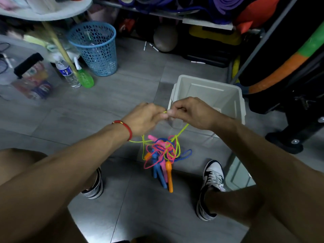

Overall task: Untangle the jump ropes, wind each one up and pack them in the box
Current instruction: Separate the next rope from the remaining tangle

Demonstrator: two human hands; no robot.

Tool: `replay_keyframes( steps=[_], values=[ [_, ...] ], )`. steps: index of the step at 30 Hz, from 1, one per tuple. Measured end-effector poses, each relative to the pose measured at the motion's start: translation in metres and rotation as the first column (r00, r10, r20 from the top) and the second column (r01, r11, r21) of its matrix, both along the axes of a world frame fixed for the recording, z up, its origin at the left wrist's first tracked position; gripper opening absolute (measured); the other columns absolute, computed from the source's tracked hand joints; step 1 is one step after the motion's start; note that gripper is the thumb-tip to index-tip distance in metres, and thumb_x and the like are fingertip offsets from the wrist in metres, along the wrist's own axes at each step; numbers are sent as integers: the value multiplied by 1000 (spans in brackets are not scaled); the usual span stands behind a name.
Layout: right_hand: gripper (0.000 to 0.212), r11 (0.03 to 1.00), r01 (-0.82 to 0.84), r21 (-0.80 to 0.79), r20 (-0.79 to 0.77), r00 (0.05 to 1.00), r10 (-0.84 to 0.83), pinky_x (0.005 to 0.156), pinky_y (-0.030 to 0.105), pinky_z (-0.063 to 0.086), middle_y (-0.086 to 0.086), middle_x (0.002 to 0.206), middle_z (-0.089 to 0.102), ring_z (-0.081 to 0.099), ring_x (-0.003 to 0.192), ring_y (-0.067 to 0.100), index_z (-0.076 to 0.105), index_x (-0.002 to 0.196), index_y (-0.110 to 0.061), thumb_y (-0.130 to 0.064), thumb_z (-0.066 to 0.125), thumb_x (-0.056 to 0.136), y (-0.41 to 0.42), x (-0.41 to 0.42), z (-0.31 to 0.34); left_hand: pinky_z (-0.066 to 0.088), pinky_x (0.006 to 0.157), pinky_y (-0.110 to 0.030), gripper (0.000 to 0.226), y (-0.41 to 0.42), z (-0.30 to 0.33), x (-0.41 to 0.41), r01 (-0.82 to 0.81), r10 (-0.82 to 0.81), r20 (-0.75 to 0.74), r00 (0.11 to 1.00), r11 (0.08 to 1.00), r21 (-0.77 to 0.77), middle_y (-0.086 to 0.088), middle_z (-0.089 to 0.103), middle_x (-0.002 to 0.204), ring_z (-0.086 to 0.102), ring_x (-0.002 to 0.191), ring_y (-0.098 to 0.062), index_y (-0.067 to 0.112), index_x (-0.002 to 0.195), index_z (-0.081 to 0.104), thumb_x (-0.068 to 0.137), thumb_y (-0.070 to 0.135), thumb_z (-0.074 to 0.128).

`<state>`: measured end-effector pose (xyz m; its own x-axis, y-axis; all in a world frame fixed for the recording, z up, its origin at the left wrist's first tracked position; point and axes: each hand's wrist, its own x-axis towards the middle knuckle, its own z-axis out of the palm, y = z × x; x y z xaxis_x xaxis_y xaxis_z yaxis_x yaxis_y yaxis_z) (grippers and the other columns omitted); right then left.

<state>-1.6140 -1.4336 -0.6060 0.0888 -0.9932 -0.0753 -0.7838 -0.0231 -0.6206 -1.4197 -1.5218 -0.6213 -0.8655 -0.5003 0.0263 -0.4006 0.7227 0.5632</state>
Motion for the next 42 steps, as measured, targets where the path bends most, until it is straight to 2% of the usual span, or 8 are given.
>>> replay_keyframes(
  steps=[8,15,21,27,33,36,38,42],
  values=[
    [28,931,116,346,-109,991,-83,65,21,43,-1,68,69,59,62,2,70,71,-24,-20,62,98,11,-64,-30,50,59,-31,26,-50,13,32,-530,516,-290,806,848,36,-5,59,56,63,57,-29,16,81,61,99,29,47],
    [12,960,248,-133,-74,963,-259,51,14,35,-10,50,51,50,47,4,71,83,-21,-31,72,90,7,-74,27,53,77,-46,40,-71,2,62,-522,542,67,838,831,-190,-11,64,78,62,81,-39,29,78,58,88,56,32],
    [25,942,241,233,-439,890,-119,77,28,43,-3,76,62,65,86,25,60,67,-30,-28,74,87,27,-109,-5,51,90,-48,25,-72,-1,67,-503,589,252,768,798,-333,-22,68,107,63,100,-45,14,100,70,100,28,49],
    [12,979,189,71,-299,941,-160,69,12,47,-6,59,69,66,62,6,75,74,-23,-22,75,86,31,-98,-3,42,108,-41,41,-47,-34,44,-356,368,610,702,923,-146,-18,54,141,52,128,-38,14,134,54,97,32,51],
    [17,996,81,28,-238,969,-72,62,7,41,-4,57,69,66,63,5,77,72,-15,-26,78,84,25,-58,5,25,115,-22,87,10,-21,-15,-90,12,292,956,963,255,-2,32,160,33,145,-18,25,157,18,89,37,71],
    [15,999,43,7,-183,982,-41,61,9,41,-8,52,64,62,57,0,77,71,-18,-27,78,84,22,-33,7,36,113,-28,75,29,-23,-34,-1,-68,165,984,921,389,3,51,145,45,136,-13,34,151,30,88,47,69],
    [19,999,24,-31,-180,983,-29,61,12,41,-8,51,63,62,58,4,75,69,-18,-29,78,84,20,-23,5,47,87,-26,35,30,-23,-39,-4,-30,118,993,961,278,6,68,98,64,106,-19,25,121,60,92,43,65],
    [23,999,36,39,-187,982,-28,66,31,49,-2,60,63,60,63,12,74,76,-17,-40,72,83,22,-36,-11,35,63,-24,28,16,-6,-36,-8,9,-12,1000,998,58,16,50,49,55,56,2,17,81,68,102,30,54]
  ],
)
